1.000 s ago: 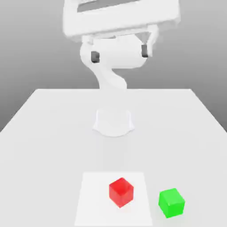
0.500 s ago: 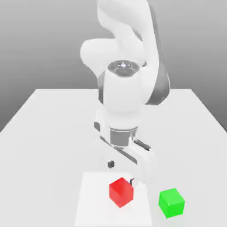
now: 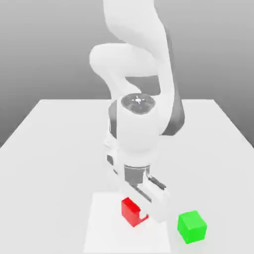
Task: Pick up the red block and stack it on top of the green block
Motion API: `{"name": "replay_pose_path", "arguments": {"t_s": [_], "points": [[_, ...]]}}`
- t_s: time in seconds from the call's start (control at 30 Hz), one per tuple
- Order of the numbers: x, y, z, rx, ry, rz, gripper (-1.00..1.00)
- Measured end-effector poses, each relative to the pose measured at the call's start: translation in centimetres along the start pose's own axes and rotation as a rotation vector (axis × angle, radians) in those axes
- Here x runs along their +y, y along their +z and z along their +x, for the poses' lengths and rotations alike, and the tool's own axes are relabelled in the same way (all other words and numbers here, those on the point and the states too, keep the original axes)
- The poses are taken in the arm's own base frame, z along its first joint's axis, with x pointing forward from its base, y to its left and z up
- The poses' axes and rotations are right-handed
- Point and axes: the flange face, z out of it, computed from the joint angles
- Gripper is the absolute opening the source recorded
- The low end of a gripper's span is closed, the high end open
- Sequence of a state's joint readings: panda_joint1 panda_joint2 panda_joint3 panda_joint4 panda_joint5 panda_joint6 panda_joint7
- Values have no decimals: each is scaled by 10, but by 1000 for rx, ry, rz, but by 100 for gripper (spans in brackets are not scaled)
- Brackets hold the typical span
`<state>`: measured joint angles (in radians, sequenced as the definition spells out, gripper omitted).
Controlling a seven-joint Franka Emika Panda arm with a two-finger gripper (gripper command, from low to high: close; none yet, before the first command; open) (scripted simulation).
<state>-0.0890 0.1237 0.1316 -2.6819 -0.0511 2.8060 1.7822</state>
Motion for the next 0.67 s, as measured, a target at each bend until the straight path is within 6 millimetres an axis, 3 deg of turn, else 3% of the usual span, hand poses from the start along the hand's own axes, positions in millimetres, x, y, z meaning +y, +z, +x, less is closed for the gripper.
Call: {"name": "replay_pose_path", "arguments": {"t_s": [0.07, 0.4, 0.57, 0.6, 0.67], "points": [[-1, -15, -11, -1, 6, 0, -100], [-5, -47, -134, -1, 133, 0, -100], [-7, 4, -141, -1, 156, 0, -100], [-7, 11, -141, -1, 156, 0, 100], [-7, 11, -141, -1, 156, 0, 100]]}}
